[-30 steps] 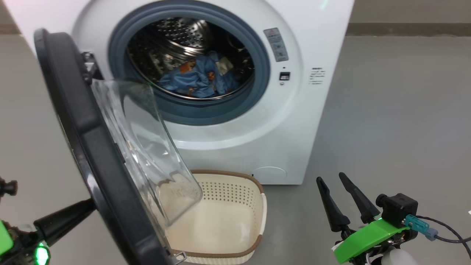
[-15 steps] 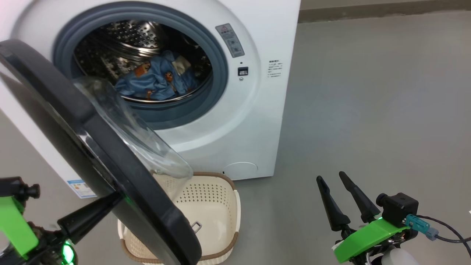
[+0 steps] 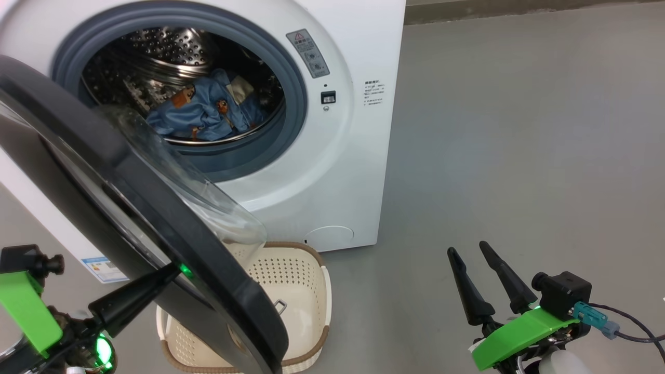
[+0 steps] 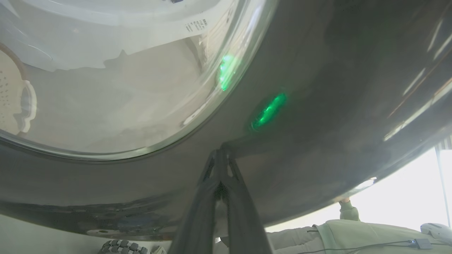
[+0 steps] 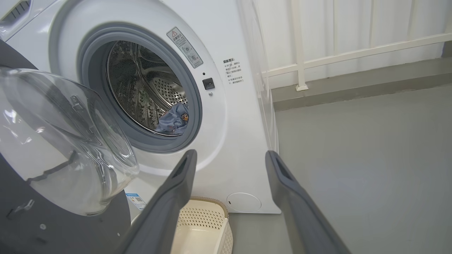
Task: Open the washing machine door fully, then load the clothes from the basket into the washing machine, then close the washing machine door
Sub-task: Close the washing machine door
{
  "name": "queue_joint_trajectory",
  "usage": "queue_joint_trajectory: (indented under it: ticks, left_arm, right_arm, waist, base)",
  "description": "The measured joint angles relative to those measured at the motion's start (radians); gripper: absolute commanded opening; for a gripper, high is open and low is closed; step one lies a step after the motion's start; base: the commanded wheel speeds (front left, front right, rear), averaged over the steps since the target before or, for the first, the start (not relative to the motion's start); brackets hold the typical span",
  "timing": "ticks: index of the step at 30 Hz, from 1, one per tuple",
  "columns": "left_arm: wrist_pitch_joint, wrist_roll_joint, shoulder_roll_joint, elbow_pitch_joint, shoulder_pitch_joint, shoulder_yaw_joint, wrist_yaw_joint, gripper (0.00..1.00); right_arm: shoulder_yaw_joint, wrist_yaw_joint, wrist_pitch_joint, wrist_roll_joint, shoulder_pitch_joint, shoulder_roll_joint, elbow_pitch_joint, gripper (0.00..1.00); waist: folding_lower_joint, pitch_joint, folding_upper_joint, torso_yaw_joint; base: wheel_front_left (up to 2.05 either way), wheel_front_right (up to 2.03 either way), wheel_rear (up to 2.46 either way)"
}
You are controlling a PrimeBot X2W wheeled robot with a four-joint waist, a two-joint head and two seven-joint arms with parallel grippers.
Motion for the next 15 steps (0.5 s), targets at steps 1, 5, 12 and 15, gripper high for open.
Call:
queue_joint_trajectory:
  ticks: [1,5,12,15]
  left_arm:
    - [0.000,0.000,-0.001,0.000,0.000,-0.001,0.000,0.00]
    - [0.000,0.000,-0.002,0.002,-0.003,-0.001,-0.001,0.00]
    - [-0.004,0.004,-0.003,0.002,-0.008,-0.004,-0.015,0.00]
    - [-0.020,0.027,-0.002,0.001,-0.008,-0.003,-0.024,0.00]
  right_arm:
    - [0.000,0.000,0.000,0.000,0.000,0.000,0.000,1.00]
    - [0.001,0.000,0.000,0.000,0.000,0.000,0.001,1.00]
    - [0.003,0.000,0.000,0.000,0.000,-0.001,0.006,1.00]
    - [0.003,0.000,0.000,0.000,0.000,-0.001,0.007,1.00]
  waist:
    - [0.0000,-0.002,0.0000,0.002]
    - [0.0000,-0.006,0.0000,0.010]
    - [0.0000,-0.015,0.0000,0.038]
    - [-0.0001,-0.019,0.0000,0.049]
  base:
    - [0.00,0.00,0.00]
    - [0.00,0.00,0.00]
    - [0.00,0.00,0.00]
    - [0.00,0.00,0.00]
